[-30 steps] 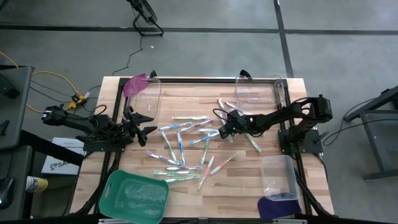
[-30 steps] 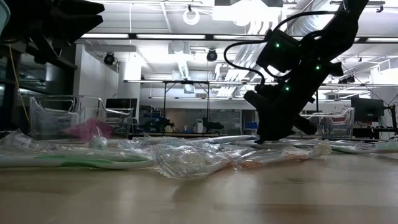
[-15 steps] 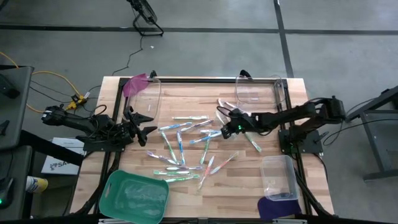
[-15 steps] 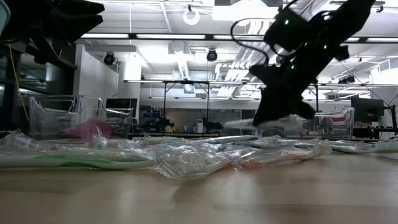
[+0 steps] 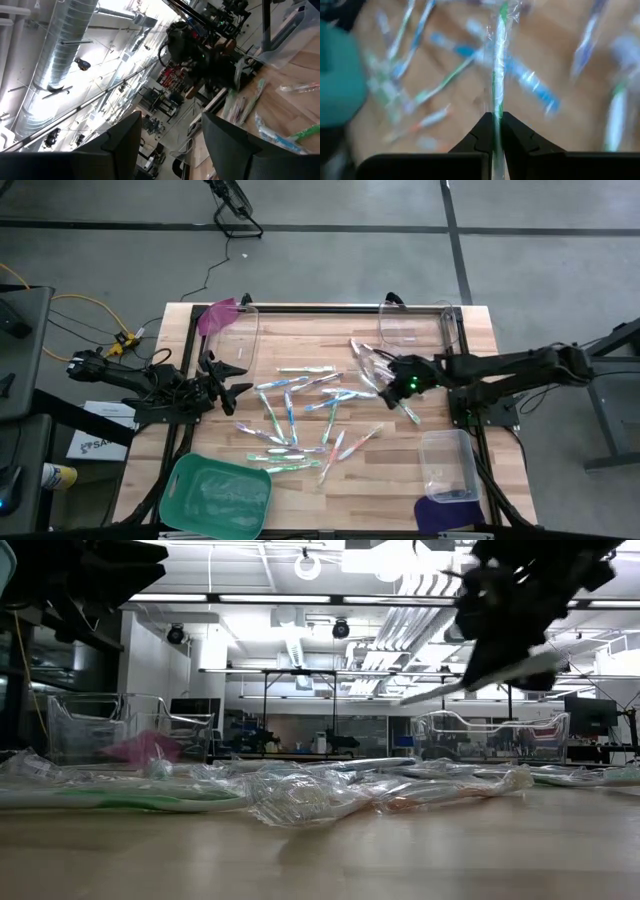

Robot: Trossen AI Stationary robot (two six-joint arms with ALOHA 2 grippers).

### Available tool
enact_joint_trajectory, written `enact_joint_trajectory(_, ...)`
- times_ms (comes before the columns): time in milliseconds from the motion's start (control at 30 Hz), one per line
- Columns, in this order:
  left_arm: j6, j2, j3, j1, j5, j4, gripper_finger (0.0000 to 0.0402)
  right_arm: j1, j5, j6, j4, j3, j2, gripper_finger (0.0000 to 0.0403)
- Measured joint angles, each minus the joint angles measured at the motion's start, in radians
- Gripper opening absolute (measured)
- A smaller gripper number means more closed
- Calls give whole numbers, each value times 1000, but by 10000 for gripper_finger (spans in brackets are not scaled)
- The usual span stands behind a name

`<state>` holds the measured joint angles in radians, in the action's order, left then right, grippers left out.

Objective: Pick & Place Toothbrushes
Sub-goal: Put the green toothbrush into the white bin

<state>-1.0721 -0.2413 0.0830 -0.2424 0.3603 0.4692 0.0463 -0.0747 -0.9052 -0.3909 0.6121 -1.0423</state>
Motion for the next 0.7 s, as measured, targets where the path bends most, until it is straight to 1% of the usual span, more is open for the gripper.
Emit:
enact_joint_trajectory(100,0,0,0,0,0,0,203,-30,-67,-71,-111,0,80,17)
enact_joint_trajectory(233,-2,0,0,0,0,0,203,-101,-126,-211,-246,0,177,17)
enact_joint_trajectory(333,-18,0,0,0,0,0,203,-170,-164,-323,-285,0,244,17)
enact_joint_trajectory(467,-21,0,0,0,0,0,203,-265,-192,-464,-289,0,320,17)
enact_joint_trajectory(567,-23,0,0,0,0,0,203,-343,-184,-560,-298,0,364,17)
enact_joint_trajectory(700,-23,0,0,0,0,0,203,-471,-116,-682,-333,0,398,17)
